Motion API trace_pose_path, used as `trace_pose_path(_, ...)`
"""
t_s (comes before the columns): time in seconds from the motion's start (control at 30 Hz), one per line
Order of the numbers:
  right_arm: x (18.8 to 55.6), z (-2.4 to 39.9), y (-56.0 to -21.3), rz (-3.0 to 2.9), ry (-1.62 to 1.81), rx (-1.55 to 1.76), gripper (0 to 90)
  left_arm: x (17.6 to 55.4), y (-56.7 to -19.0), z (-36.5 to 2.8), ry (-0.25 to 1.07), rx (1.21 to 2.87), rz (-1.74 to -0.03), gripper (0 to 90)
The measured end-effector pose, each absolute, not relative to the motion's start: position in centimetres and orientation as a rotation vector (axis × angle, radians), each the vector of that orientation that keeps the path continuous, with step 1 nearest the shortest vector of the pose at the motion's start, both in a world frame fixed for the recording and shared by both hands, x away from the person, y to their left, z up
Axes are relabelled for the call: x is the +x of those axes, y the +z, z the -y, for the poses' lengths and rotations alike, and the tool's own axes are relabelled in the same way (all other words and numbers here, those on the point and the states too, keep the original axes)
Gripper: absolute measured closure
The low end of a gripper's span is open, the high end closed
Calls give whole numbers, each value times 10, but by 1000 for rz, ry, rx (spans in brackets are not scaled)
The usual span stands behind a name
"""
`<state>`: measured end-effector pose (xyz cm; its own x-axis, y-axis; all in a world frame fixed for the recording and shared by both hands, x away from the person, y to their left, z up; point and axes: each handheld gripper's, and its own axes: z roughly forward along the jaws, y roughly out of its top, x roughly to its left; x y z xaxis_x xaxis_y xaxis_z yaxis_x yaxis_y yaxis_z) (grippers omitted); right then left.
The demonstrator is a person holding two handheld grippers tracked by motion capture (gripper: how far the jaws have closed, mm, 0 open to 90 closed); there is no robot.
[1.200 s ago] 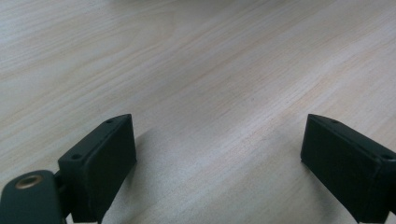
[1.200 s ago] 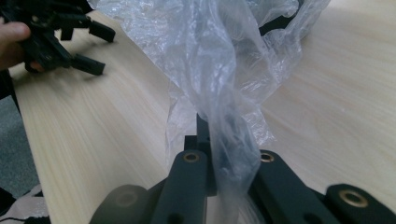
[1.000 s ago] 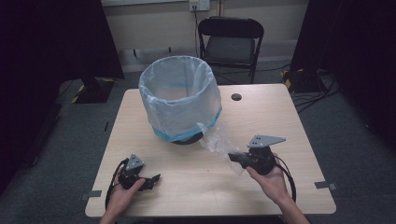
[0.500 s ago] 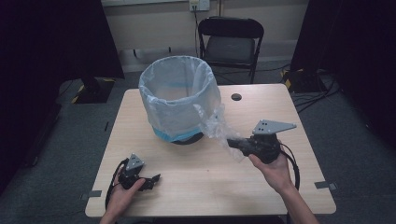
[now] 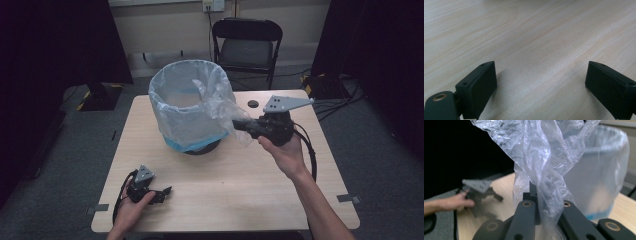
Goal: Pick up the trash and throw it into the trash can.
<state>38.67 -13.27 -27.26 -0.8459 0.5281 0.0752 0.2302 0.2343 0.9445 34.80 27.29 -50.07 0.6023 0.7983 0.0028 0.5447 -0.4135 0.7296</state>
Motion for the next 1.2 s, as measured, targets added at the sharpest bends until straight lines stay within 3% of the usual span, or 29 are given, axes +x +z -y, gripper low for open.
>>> trace_pose_path(0.5,439,111,-242,-2235,1689,704,887,348,-501,-273,460,2120,-1062,99)
trace_pose_path(0.83,481,70,-225,-2260,1690,694,883,348,-501,-273,460,2121,-1061,99)
trace_pose_path(1.2,525,39,-237,-2303,1603,793,846,347,-501,-273,460,2114,-1064,100)
